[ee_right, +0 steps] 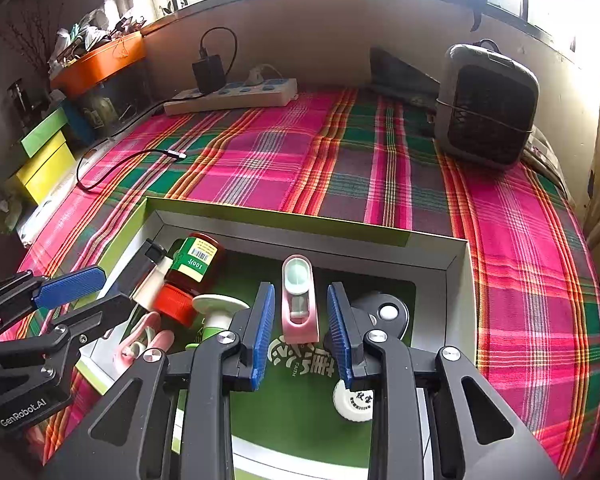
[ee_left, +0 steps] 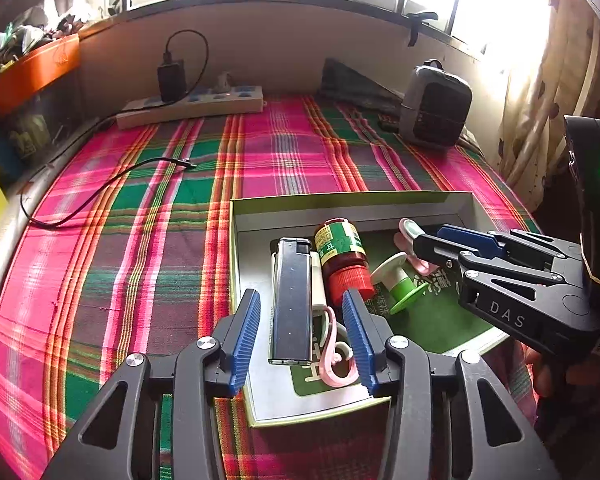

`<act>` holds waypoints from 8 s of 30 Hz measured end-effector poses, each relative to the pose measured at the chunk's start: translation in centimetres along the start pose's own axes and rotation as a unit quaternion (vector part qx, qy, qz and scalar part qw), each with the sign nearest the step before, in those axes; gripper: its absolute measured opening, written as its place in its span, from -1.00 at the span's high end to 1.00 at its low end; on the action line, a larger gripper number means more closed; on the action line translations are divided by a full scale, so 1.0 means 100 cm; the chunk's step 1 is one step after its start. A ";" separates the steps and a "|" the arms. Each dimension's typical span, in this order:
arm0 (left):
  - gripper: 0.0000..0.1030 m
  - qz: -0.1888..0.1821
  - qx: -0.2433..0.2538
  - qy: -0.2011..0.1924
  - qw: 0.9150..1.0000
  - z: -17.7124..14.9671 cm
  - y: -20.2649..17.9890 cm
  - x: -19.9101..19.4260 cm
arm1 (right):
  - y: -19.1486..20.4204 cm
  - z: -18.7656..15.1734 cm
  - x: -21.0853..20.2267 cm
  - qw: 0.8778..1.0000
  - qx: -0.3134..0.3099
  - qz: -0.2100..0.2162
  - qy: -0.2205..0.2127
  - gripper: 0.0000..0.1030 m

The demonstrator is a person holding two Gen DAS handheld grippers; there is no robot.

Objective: Organize rigid objects
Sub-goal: 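Lower lighter and stapler into the tray and open both grippers, then move right gripper over the blue USB stick while left gripper moves over the black grid box, then close right gripper on the blue USB stick while left gripper closes on the black box, then lift and carry the USB stick and black box over the tray with both grippers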

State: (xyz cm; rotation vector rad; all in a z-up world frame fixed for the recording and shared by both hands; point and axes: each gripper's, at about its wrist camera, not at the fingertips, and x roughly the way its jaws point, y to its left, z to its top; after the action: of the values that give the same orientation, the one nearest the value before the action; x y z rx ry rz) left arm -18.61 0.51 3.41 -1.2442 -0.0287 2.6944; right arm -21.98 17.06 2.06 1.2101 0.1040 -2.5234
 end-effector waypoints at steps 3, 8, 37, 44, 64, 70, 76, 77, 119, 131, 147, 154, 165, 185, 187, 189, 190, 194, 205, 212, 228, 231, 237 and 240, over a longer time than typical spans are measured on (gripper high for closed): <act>0.16 -0.001 0.001 -0.002 1.000 -0.002 -0.002 -0.007 | 0.001 -0.003 -0.006 1.000 0.003 -0.001 -0.003 0.44; 0.16 0.000 -0.002 -0.008 1.000 -0.007 -0.005 -0.020 | 0.002 -0.009 -0.020 1.000 0.009 -0.006 -0.012 0.44; 0.13 -0.035 -0.024 -0.021 0.999 -0.071 -0.005 -0.073 | 0.019 -0.093 -0.089 0.999 0.019 0.010 -0.042 0.42; 0.13 -0.041 -0.030 -0.016 0.999 -0.077 -0.001 -0.071 | 0.022 -0.104 -0.081 0.999 0.023 0.019 -0.030 0.05; 0.12 -0.043 -0.037 -0.011 0.998 -0.082 0.005 -0.069 | 0.039 -0.110 -0.067 1.000 -0.008 0.021 0.003 0.05; 0.12 -0.044 -0.037 -0.009 0.998 -0.083 0.005 -0.068 | 0.040 -0.113 -0.062 1.000 -0.007 0.012 0.012 0.05; 0.12 -0.044 -0.036 -0.008 0.998 -0.084 0.004 -0.068 | 0.044 -0.109 -0.057 1.000 -0.021 -0.008 0.015 0.05; 0.12 -0.043 -0.036 -0.006 0.998 -0.084 0.004 -0.067 | 0.045 -0.109 -0.055 0.999 -0.026 -0.012 0.017 0.05; 0.02 -0.092 0.023 0.046 0.994 -0.076 -0.054 -0.033 | 0.005 -0.123 -0.069 0.999 0.000 -0.036 0.007 0.31; 0.02 -0.073 0.029 0.052 0.996 -0.076 -0.056 -0.021 | 0.002 -0.122 -0.069 0.999 0.005 -0.032 0.006 0.31; 0.38 -0.038 0.040 0.041 0.998 -0.074 -0.057 -0.017 | 0.002 -0.121 -0.070 0.999 0.005 -0.032 0.006 0.31; 0.56 -0.036 0.037 0.039 0.998 -0.075 -0.052 -0.017 | 0.002 -0.121 -0.070 0.999 0.004 -0.032 0.007 0.31; 0.56 -0.037 0.036 0.038 0.998 -0.075 -0.051 -0.017 | 0.002 -0.121 -0.070 0.999 0.004 -0.033 0.007 0.31; 0.56 -0.036 0.037 0.029 0.998 -0.076 -0.049 -0.031 | 0.006 -0.120 -0.077 0.999 -0.003 -0.039 0.001 0.31; 0.56 -0.037 0.038 0.026 0.998 -0.075 -0.049 -0.034 | 0.007 -0.120 -0.079 0.999 -0.004 -0.039 -0.002 0.31; 0.56 -0.037 0.040 0.022 0.998 -0.074 -0.048 -0.037 | 0.007 -0.119 -0.082 0.999 -0.006 -0.040 -0.005 0.31; 0.56 -0.038 0.039 0.020 0.998 -0.074 -0.048 -0.039 | 0.008 -0.119 -0.083 0.999 -0.006 -0.040 -0.006 0.31; 0.56 -0.039 0.039 0.015 0.998 -0.073 -0.046 -0.043 | 0.010 -0.117 -0.088 0.999 -0.007 -0.042 -0.011 0.31; 0.56 -0.043 0.037 -0.004 0.998 -0.069 -0.042 -0.059 | 0.014 -0.109 -0.100 0.999 -0.009 -0.042 -0.025 0.31; 0.56 -0.048 0.039 -0.011 0.998 -0.056 -0.042 -0.060 | 0.011 -0.090 -0.104 0.998 -0.013 -0.040 -0.037 0.31; 0.56 -0.057 0.040 -0.010 0.998 -0.025 -0.047 -0.033 | -0.007 -0.048 -0.077 0.999 -0.005 -0.037 -0.035 0.31; 0.56 -0.057 0.039 -0.005 0.998 -0.021 -0.047 -0.025 | -0.011 -0.041 -0.069 0.999 -0.003 -0.037 -0.031 0.31; 0.56 -0.059 0.033 0.002 0.998 -0.015 -0.047 -0.011 | -0.015 -0.031 -0.053 0.999 -0.002 -0.032 -0.021 0.31; 0.56 -0.058 0.034 0.005 0.998 -0.014 -0.047 -0.007 | -0.017 -0.028 -0.044 0.999 -0.002 -0.032 -0.015 0.31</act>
State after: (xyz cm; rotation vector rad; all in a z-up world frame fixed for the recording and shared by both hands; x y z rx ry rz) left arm -16.44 4.99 3.46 -1.1978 -0.0068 2.5670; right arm -17.94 20.44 3.55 1.1840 0.1417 -2.5936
